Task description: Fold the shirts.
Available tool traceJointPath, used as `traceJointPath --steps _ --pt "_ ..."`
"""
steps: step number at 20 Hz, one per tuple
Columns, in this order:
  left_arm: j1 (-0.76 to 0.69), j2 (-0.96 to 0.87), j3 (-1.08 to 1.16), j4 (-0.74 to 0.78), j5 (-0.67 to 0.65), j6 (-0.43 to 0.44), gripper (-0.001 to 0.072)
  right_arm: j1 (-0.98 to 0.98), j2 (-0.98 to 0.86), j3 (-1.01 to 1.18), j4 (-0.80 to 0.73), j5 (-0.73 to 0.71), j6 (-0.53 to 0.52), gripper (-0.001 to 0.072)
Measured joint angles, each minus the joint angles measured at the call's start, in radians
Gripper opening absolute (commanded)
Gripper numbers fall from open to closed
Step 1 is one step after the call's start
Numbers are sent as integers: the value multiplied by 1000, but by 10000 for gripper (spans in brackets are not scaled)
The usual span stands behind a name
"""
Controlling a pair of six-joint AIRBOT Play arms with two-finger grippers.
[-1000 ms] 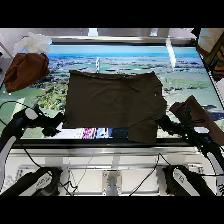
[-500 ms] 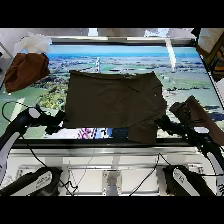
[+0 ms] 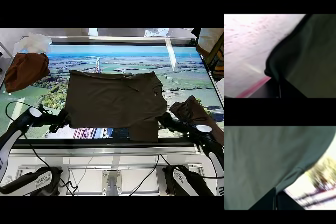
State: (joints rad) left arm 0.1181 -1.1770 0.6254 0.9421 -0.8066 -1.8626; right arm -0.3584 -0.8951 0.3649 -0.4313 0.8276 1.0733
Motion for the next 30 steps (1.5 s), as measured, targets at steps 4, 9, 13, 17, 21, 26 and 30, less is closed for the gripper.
traceJointPath --steps 4,9,13,17,21,26,30 --pt "0 235 58 -328 43 282 12 -18 165 151 6 28 26 30" --pt "0 651 215 -573 256 599 10 -204 465 402 32 68 50 29" --pt "0 836 386 -532 405 713 10 -383 618 668 -38 55 53 28" --pt "0 851 497 -343 455 664 10 -462 621 857 -86 -78 39 28" --pt "0 738 528 -195 347 551 10 -484 500 915 8 3 8 29" --pt "-1 488 537 -121 243 507 10 -422 267 897 130 176 -69 28" --pt "-8 285 539 -100 226 505 10 -183 68 837 16 161 -98 28"
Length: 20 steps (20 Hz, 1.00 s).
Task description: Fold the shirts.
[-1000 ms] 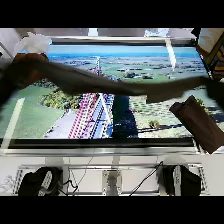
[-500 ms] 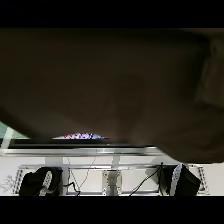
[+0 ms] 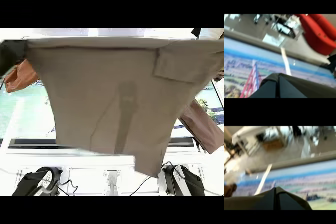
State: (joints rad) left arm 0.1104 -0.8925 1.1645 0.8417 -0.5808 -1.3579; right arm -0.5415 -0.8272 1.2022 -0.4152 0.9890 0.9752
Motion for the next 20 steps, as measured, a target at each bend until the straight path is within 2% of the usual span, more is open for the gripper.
traceJointPath --steps 2,5,8,10,13,16,20 --pt "-6 -93 0 9 -3 8 10 158 -119 -25 -98 -90 -7 28" --pt "-14 -209 0 18 47 18 10 351 -309 -41 -194 -299 -11 27" --pt "-16 -290 0 21 153 21 10 445 -461 -47 -233 -510 -14 27" --pt "-17 -328 0 22 198 22 11 471 -523 -49 -253 -590 -15 27" --pt "-18 -374 0 34 179 22 10 487 -568 -50 -286 -619 -16 27" --pt "-18 -402 0 111 92 3 10 494 -584 -51 -306 -540 -16 27" --pt "-18 -415 0 324 -2 -167 10 497 -592 -51 -348 -408 23 27"
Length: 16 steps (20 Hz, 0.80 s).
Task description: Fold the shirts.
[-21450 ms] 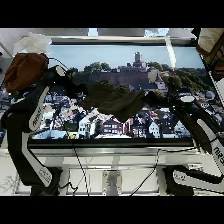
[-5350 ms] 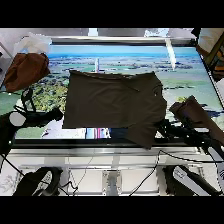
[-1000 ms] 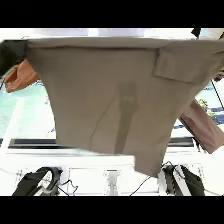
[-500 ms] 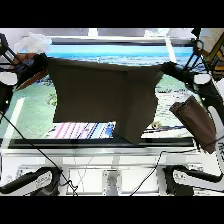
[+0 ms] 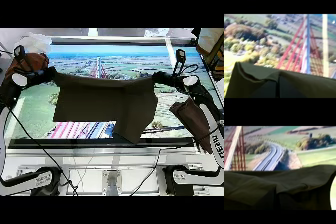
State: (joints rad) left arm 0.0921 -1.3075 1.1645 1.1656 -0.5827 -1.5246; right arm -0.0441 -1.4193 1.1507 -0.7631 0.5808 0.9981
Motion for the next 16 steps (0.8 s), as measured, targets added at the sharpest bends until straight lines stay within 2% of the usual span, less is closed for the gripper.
traceJointPath --steps 3,7,16 --pt "0 -5 -6 116 -85 -77 10 1 -3 -1 -52 83 46 28" --pt "0 -9 -44 175 -141 -119 10 1 -5 -34 -111 156 97 28" --pt "0 -23 -146 200 -142 -135 11 1 -7 -236 -129 174 125 28"
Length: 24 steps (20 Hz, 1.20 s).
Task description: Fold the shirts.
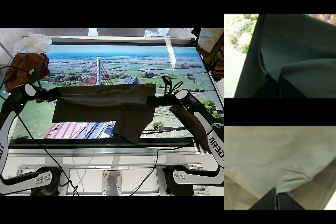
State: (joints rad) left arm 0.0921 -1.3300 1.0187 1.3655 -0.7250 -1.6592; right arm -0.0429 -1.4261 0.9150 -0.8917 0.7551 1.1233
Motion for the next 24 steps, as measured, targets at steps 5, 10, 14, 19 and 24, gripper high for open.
traceJointPath --steps 5,10,14,19,24 --pt "0 -12 -13 0 11 -2 11 0 0 -45 21 -10 3 28" --pt "0 -15 -14 -22 83 -7 10 0 1 -16 108 -80 -45 27" --pt "0 -15 6 -122 319 -14 10 -1 2 118 151 -193 -132 26" --pt "0 -35 163 -166 483 52 10 -2 -34 334 164 -365 -207 26" --pt "-10 -156 288 -164 383 93 10 -1 -162 450 186 -377 -225 26"
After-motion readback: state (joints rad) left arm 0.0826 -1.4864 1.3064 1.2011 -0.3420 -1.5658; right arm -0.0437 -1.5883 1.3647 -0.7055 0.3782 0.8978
